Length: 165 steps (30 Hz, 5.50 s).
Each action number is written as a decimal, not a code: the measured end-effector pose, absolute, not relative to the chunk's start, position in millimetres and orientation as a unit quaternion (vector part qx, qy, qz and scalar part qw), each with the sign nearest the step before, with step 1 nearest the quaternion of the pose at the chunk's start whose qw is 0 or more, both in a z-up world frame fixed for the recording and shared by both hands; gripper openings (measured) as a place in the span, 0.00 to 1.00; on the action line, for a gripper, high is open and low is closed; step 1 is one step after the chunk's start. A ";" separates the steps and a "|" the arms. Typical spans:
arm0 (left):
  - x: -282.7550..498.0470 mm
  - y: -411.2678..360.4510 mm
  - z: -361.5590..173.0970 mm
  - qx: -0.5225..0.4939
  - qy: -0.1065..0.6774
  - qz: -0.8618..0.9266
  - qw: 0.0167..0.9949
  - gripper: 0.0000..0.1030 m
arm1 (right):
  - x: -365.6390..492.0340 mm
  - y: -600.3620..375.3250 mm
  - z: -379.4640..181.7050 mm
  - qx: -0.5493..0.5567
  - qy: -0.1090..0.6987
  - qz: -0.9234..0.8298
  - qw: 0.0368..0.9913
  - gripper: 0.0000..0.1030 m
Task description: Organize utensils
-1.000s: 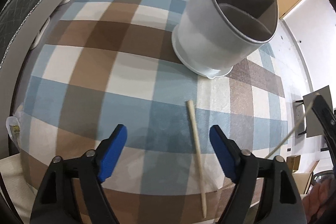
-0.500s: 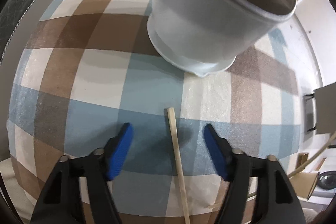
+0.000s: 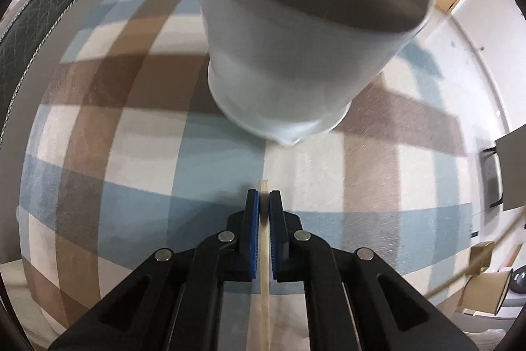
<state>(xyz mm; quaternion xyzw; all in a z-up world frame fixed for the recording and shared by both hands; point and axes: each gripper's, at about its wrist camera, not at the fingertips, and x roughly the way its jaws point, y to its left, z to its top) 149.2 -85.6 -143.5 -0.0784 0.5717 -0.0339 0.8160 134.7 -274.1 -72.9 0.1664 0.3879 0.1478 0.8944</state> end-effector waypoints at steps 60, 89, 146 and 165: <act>94.1 -12.5 32.2 -0.086 0.366 -0.154 0.914 0.01 | 69.0 -204.3 -10.4 0.094 0.248 0.140 0.954 0.03; 201.4 -14.6 96.9 -0.122 0.303 -0.158 0.932 0.01 | 176.1 -212.8 93.6 0.097 0.135 0.162 0.973 0.03; 214.9 -26.9 20.8 -0.072 0.425 -0.177 0.885 0.01 | 215.9 -183.3 -28.7 0.062 0.322 0.169 0.929 0.02; 155.9 -16.9 62.3 -0.064 0.385 -0.136 0.911 0.46 | 146.9 -213.4 27.5 0.091 0.266 0.144 0.949 0.41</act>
